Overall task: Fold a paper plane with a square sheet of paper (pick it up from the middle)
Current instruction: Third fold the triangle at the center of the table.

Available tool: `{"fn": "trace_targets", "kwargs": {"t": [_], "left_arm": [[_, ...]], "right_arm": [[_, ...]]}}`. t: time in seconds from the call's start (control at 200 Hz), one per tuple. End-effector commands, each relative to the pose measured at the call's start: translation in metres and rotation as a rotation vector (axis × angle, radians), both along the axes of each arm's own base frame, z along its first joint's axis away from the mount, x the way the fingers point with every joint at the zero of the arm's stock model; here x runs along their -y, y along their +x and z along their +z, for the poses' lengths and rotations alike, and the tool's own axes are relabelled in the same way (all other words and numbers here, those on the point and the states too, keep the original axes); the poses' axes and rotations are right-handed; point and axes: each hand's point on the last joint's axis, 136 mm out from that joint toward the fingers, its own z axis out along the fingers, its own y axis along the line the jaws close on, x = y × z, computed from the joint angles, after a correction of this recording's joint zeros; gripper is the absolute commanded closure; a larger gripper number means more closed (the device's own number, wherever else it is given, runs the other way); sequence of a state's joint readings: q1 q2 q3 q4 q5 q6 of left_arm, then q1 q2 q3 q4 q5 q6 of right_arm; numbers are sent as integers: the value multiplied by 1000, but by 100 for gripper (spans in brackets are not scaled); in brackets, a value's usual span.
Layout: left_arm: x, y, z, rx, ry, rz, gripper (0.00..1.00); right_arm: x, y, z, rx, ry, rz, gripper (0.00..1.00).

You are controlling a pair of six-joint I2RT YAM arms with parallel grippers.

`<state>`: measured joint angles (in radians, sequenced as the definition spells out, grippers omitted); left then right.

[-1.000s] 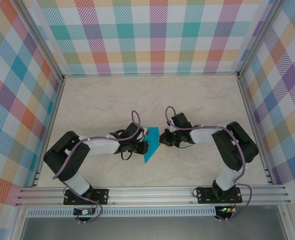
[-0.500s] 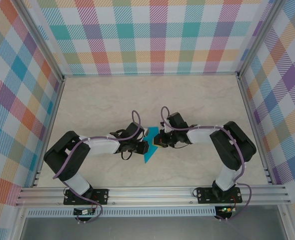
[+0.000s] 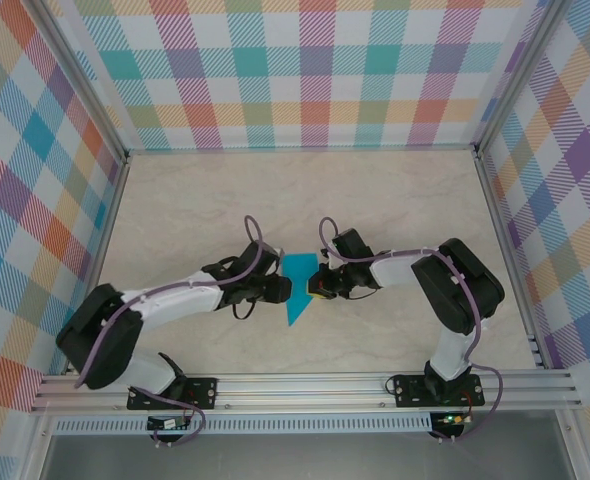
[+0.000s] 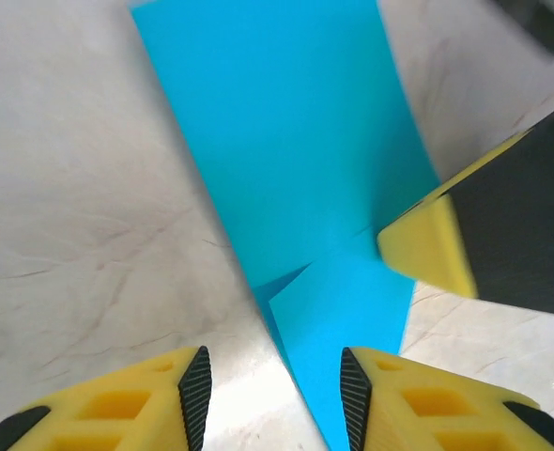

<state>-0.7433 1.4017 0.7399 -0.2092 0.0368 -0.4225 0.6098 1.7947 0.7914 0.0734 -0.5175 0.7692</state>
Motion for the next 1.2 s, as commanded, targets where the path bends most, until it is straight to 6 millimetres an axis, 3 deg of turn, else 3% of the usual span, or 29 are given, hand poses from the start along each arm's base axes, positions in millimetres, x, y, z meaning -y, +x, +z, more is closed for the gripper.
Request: {"fn": "trace_targets", "kwargs": {"t": [0.0,0.14,0.29,0.62,0.985,1.195], "left_arm": [[-23,-6,14,-3,-35,146,57],[1,-21,32,-52,-273,142,69],[28,-31,34,-105,-388,93,77],[71,-37,-7,-231,-408,43,79],[78,-39,-32,-278,-398,39,79],[78,-43,-32,-285,-406,19,79]], "right_arm": [[18,-8,-23,-37,-101,-34,100],[16,-5,-20,-36,-95,-44,100],[16,-6,-20,-41,-95,-46,100],[19,-9,-24,-49,-110,-44,100],[21,-11,-25,-56,-119,-39,100],[22,-13,-29,-64,-130,-36,100]]}}
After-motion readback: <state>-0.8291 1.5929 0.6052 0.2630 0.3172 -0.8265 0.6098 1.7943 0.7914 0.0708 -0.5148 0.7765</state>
